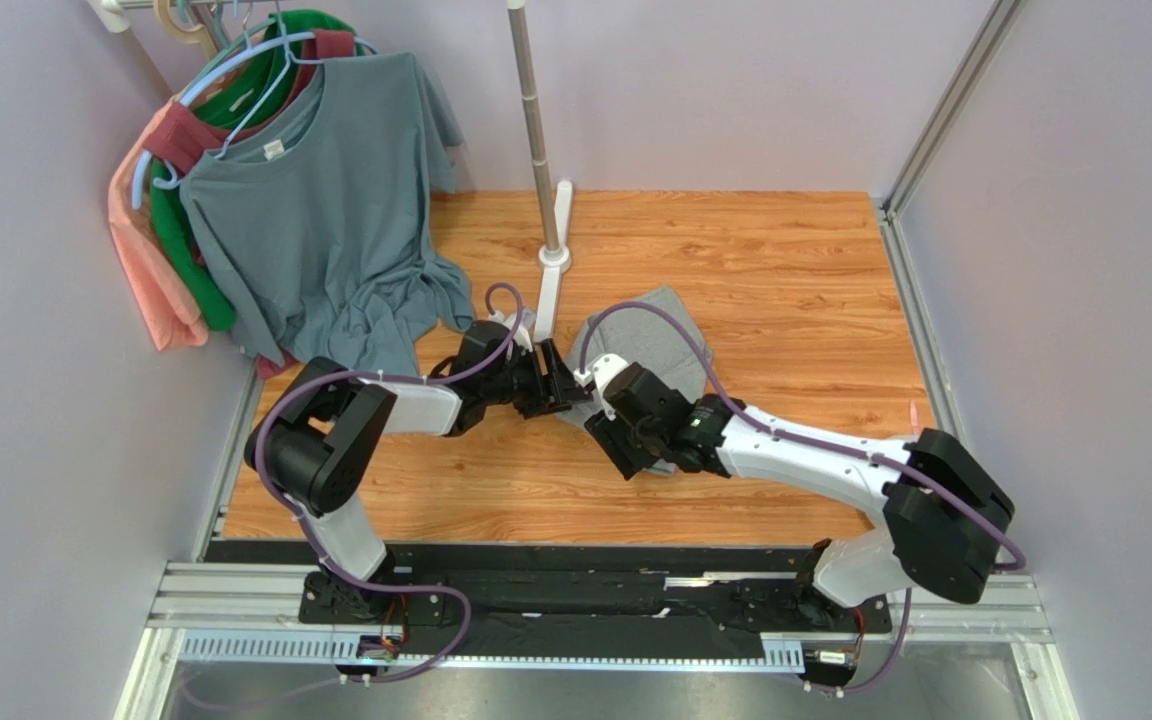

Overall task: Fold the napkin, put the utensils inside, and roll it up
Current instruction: Roll the napkin with the utensil

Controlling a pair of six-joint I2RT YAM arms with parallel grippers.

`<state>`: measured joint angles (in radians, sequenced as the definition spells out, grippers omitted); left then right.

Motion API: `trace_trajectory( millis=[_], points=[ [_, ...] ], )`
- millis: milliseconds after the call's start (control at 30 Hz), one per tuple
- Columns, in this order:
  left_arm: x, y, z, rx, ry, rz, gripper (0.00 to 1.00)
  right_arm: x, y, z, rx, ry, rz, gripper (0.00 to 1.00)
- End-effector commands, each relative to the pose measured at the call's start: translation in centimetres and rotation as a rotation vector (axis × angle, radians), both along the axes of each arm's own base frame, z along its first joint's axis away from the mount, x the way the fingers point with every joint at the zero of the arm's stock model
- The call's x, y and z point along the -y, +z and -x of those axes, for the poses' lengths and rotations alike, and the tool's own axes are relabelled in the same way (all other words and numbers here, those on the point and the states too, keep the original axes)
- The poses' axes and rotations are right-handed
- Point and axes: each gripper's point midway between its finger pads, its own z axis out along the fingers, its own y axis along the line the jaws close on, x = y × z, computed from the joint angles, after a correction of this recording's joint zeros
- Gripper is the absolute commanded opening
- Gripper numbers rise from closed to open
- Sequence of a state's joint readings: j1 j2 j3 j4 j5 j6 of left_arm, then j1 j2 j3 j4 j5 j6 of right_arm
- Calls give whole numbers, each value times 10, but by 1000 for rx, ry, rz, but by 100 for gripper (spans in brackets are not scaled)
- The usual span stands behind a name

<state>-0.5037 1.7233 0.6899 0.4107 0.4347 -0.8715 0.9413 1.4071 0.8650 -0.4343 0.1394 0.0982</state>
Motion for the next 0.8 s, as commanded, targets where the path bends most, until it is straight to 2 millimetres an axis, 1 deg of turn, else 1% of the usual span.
trace_trajectory(
  millis=[0, 100, 233, 300, 400, 533, 600, 633, 667, 733, 767],
  points=[
    [-34, -58, 23, -151, 29, -186, 68, -4, 1, -21, 137, 4, 96, 56],
    [-34, -58, 23, -152, 26, -186, 67, -2, -7, -22, 143, 10, 136, 56],
    [-35, -58, 23, -154, 26, -190, 67, 4, -14, -21, 161, -4, 189, 55],
    [-35, -58, 24, -155, 23, -191, 67, 1, -11, -18, 186, 6, 199, 54],
    [-36, -59, 24, -156, 20, -194, 67, -10, 3, -14, 201, 23, 160, 54],
    [-36, -58, 24, -154, 20, -193, 67, -17, 11, -15, 220, 41, 158, 56],
    [-36, -58, 24, -154, 17, -192, 67, -14, 3, -18, 221, 33, 193, 58],
    [-36, -58, 24, -154, 19, -192, 67, -9, 0, -20, 229, 21, 221, 61],
    [-35, -57, 24, -153, 18, -191, 67, -7, -6, -21, 232, 40, 260, 61],
    [-35, -57, 23, -153, 19, -191, 67, -5, -12, -22, 225, 41, 281, 62],
    [-35, -57, 23, -153, 19, -191, 67, -3, -19, -22, 217, 40, 299, 62]
  ],
)
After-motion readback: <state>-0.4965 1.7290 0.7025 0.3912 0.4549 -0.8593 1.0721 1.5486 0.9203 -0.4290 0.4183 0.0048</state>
